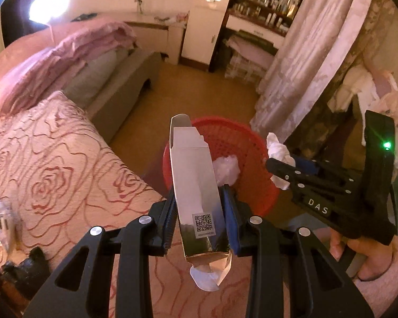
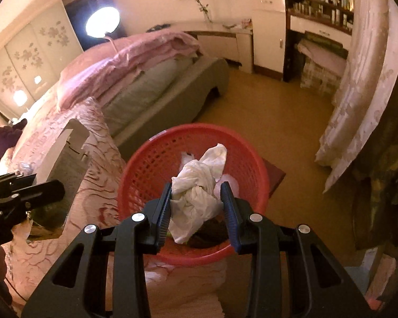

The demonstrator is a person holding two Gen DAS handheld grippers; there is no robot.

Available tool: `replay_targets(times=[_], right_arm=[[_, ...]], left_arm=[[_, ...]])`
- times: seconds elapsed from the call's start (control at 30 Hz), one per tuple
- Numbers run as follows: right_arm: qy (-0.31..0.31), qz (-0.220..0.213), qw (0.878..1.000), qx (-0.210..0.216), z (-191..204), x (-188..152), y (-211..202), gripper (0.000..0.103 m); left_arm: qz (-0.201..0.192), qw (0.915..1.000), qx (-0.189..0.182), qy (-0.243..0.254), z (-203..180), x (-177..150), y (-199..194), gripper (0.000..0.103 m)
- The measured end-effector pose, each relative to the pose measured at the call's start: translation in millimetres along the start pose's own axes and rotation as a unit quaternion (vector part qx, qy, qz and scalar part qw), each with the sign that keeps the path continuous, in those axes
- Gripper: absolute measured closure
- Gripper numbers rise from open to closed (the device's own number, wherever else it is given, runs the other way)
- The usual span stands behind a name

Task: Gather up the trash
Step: 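Open both grippers to drop tissue and box into the wastebasket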

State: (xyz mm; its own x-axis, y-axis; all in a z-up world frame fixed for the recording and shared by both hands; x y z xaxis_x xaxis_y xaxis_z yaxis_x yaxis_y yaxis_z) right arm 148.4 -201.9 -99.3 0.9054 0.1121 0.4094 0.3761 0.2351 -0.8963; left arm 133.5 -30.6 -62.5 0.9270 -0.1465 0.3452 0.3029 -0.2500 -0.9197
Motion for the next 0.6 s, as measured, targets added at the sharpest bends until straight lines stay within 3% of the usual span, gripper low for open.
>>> replay_targets(times=[0.43, 0.6], right_arm=[[0.012, 0.025, 1.000, 0.008, -11, 8, 26, 0.066], [0.022, 0.028, 0.999, 0.015, -13, 7, 28, 0.045]], left_arm=[[0.050, 0.9988, 0.006, 0.003, -7, 10, 49, 0.072], [0.055, 0.9984, 0.003, 0.008, -8, 11, 53, 0.066]])
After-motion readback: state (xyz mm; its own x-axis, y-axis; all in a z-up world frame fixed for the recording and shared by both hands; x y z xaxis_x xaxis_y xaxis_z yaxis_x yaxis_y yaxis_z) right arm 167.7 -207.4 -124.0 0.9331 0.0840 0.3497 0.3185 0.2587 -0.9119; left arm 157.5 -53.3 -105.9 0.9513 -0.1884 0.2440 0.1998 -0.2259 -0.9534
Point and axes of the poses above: each gripper's, at about its wrist camera, not at the fingertips, and y roughly the way its jaws point, z to its left, x to its top, the point moved 2 cm from there along y, roughly the way its jaws point, and after that the axes turned 11 degrees about z, right-handed, at the moved point
